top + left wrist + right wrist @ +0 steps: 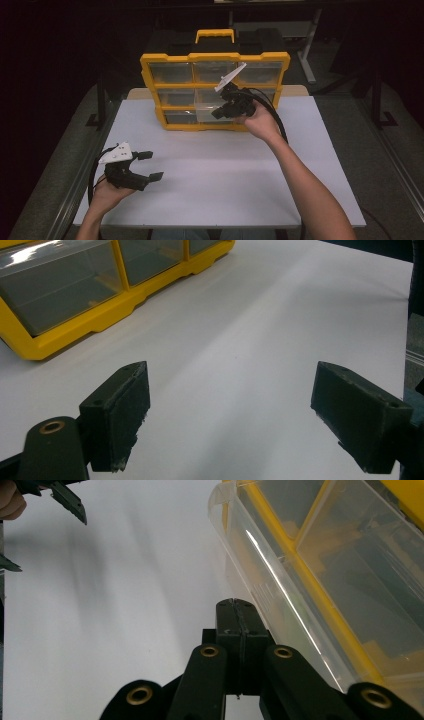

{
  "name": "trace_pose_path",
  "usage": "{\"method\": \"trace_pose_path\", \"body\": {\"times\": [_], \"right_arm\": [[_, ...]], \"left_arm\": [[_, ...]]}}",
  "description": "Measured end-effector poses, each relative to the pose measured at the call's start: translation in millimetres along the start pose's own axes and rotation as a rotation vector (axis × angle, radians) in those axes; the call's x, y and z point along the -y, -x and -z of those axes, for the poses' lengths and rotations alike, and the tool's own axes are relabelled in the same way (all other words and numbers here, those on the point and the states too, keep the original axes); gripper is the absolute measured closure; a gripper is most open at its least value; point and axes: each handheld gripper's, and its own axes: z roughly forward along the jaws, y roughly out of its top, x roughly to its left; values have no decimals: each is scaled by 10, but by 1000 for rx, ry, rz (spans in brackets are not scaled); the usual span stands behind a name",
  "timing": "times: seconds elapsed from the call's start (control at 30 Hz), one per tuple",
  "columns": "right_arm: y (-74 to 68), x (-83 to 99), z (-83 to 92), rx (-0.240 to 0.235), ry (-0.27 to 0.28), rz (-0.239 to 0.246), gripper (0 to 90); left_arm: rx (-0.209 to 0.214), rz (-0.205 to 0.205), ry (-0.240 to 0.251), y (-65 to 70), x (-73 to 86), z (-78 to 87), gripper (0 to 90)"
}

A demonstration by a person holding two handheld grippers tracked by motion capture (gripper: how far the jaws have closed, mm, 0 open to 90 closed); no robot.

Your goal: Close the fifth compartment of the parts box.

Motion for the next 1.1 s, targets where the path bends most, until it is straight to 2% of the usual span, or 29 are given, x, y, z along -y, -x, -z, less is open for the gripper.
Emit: {"method": "trace_pose_path", "body": {"times": [0.27, 0.37, 0.4, 0.47, 0.83, 1.1], "right_arm": [[32, -2, -20, 9, 1, 3, 889], [40, -1, -31, 7, -1, -7, 889], [30, -6, -27, 6, -6, -26, 889], [50, -4, -40, 9, -4, -6, 889], [100, -38, -61, 22, -17, -25, 889], [146, -55, -78, 37, -21, -18, 889]], "left_arm": [[-1, 1, 2, -1, 2, 0, 160], [-1, 0, 2, -1, 3, 1, 160], [-2, 0, 3, -1, 2, 2, 159], [-1, 0, 2, -4, 2, 5, 159], [-1, -3, 2, -8, 2, 6, 159], [0, 3, 3, -3, 3, 1, 159]]}}
